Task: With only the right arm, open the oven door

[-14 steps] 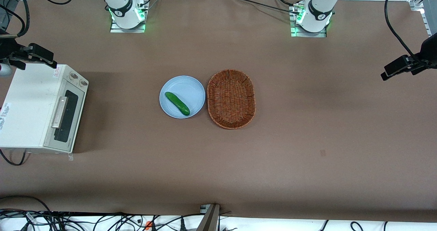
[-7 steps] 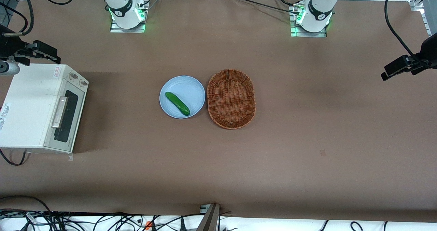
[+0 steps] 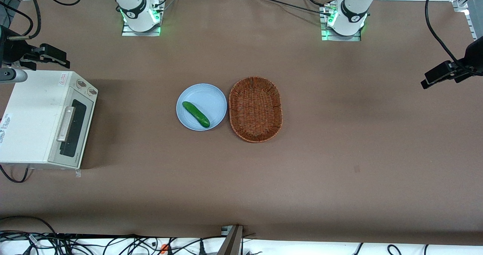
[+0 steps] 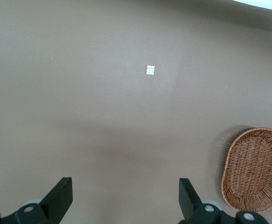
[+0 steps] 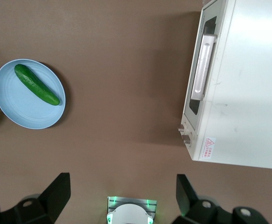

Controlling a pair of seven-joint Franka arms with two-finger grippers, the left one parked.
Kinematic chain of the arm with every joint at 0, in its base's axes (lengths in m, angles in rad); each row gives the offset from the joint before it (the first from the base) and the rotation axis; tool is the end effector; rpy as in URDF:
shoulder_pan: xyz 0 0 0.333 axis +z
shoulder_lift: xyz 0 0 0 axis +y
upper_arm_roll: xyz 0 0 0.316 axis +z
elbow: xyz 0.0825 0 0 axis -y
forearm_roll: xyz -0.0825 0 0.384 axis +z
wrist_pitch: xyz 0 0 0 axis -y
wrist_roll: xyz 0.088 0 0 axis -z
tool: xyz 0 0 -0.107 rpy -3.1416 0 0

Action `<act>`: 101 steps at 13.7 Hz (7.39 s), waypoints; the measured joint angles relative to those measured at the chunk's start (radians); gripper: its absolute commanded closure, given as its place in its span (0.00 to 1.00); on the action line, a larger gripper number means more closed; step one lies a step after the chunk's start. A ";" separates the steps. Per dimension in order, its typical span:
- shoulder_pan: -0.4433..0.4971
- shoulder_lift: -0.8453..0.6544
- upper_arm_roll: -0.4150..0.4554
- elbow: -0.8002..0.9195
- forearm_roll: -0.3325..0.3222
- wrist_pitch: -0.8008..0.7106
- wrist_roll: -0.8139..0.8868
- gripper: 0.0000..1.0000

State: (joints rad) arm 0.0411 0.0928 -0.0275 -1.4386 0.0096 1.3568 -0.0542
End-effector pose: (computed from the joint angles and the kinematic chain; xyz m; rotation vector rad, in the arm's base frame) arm 0.5599 0.0096 0.6169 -3.1173 -0.1075 0.2727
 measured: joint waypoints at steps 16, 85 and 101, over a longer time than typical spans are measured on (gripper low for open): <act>0.050 0.188 0.001 -0.005 -0.045 0.134 0.090 1.00; 0.066 0.602 0.020 -0.021 -0.280 0.587 0.200 1.00; 0.062 0.715 0.015 -0.019 -0.204 0.712 0.205 1.00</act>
State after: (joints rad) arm 0.1030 0.8080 -0.0127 -1.4573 -0.1949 2.0690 0.1505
